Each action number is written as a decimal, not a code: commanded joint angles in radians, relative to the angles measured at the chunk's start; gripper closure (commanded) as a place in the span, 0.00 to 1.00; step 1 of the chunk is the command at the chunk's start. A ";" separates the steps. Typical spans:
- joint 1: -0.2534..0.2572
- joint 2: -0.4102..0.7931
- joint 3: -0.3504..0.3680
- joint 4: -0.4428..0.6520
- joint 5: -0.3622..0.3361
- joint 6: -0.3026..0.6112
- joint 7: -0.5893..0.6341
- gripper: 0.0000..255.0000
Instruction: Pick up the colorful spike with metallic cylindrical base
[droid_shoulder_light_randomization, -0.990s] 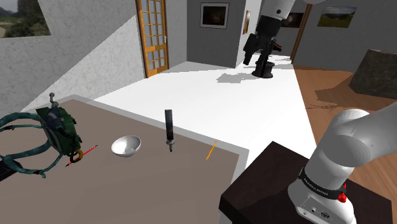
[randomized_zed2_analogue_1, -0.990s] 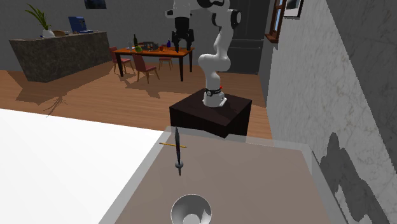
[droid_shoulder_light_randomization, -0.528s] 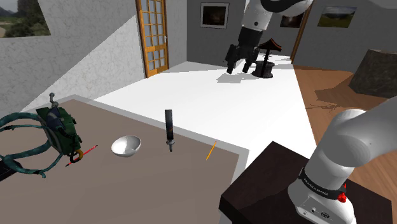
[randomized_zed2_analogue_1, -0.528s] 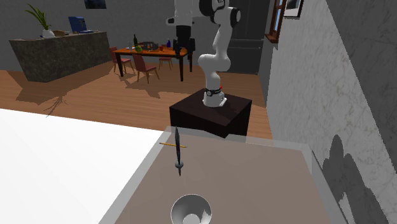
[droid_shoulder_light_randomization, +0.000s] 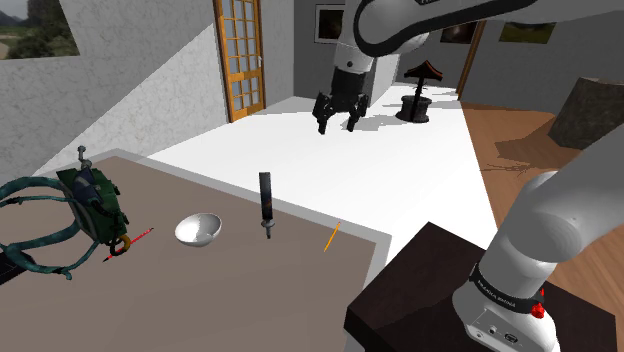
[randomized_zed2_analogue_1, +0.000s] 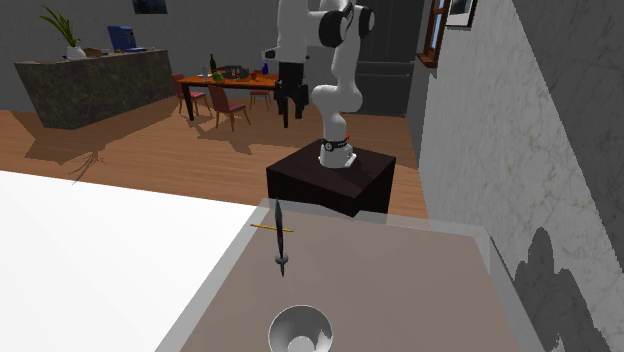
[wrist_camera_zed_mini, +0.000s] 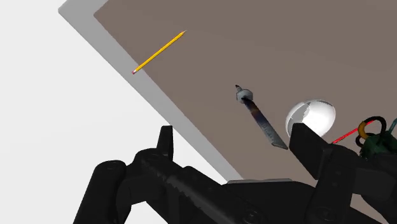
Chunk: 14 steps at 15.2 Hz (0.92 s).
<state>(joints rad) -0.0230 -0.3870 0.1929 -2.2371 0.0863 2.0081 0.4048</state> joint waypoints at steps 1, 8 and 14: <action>-0.005 0.069 0.030 0.031 -0.018 0.036 0.057 0.00; -0.008 0.340 0.113 0.185 -0.136 0.123 0.274 0.00; 0.031 0.592 0.128 0.379 -0.270 0.136 0.455 0.00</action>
<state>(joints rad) 0.0004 0.1541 0.3226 -1.9064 -0.1586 2.1495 0.8316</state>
